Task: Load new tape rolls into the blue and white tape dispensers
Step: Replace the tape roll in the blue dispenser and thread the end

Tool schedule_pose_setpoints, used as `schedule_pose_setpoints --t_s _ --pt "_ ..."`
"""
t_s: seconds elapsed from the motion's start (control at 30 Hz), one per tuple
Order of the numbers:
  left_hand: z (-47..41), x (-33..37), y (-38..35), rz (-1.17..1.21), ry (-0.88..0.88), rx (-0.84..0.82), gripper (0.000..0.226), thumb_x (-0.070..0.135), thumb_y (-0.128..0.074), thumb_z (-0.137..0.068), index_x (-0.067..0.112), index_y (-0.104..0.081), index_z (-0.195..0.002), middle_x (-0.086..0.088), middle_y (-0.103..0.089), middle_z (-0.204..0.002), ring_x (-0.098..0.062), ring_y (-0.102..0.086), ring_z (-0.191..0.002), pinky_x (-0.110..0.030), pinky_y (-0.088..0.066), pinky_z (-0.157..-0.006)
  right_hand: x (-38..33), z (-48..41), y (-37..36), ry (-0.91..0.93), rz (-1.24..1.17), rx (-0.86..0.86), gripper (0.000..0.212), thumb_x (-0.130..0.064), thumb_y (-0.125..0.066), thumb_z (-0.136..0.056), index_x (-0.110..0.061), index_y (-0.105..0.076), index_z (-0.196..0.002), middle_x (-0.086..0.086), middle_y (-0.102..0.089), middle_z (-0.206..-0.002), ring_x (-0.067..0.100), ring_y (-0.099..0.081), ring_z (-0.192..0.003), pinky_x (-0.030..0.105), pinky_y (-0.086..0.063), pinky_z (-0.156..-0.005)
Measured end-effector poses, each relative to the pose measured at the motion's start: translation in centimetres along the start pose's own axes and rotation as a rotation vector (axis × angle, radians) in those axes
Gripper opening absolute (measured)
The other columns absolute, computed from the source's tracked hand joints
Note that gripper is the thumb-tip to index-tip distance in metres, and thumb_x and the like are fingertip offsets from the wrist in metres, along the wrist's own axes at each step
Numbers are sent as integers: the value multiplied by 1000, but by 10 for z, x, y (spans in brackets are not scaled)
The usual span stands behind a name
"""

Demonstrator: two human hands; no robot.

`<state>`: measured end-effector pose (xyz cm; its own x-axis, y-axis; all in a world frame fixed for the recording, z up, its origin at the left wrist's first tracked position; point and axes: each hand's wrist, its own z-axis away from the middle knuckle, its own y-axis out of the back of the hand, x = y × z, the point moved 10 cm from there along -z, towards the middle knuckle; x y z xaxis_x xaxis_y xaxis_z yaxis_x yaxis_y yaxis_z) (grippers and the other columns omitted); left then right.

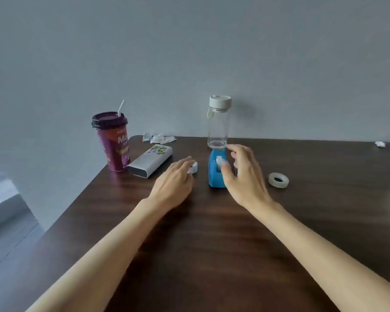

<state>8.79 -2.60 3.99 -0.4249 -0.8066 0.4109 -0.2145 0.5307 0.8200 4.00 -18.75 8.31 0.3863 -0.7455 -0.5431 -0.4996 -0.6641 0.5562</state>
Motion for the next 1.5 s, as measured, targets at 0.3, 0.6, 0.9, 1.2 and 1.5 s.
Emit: schedule_pose_setpoints --t_s 0.3,0.6,0.9,1.2,1.5 --pt "6 -9 -15 -134 59 -72 47 24 -38 -95 18 -37 -142 2 -31 -155 -22 -35 -136 -37 -34 -104 24 1 -63 -261 163 -192 70 -31 -54 -92 -1 -22 -147 16 -41 -144 30 -40 -134 32 -34 -104" --pt "21 2 -12 259 -11 -68 64 28 -61 -86 22 -33 -144 1 -44 -145 -17 -43 -130 -34 -39 -105 12 33 -33 -95 150 -441 68 -29 -54 -91 -26 -22 -151 2 -42 -145 19 -43 -128 26 -34 -96" --pt "28 19 -35 469 49 -304 81 28 -80 -74 26 -35 -141 6 -50 -129 -10 -48 -118 -15 -38 -93 6 41 -15 88 99 -575 24 -29 -54 -83 -36 -49 -105 -16 -50 -111 13 -53 -93 33 -49 -81" --pt "30 25 -31 453 47 -278 72 25 -81 -73 19 -42 -134 11 -52 -117 -6 -51 -105 -7 -41 -80 2 39 13 165 39 -327 25 -37 -54 -93 -27 -67 -111 -14 -69 -111 4 -61 -101 26 -52 -84" --pt "28 22 -29 395 52 -277 75 31 -82 -71 20 -43 -133 6 -56 -122 -7 -54 -102 -15 -43 -81 7 34 38 57 -174 -82 25 -23 -68 -86 -18 -73 -110 -9 -73 -105 -7 -63 -96 10 -50 -83"
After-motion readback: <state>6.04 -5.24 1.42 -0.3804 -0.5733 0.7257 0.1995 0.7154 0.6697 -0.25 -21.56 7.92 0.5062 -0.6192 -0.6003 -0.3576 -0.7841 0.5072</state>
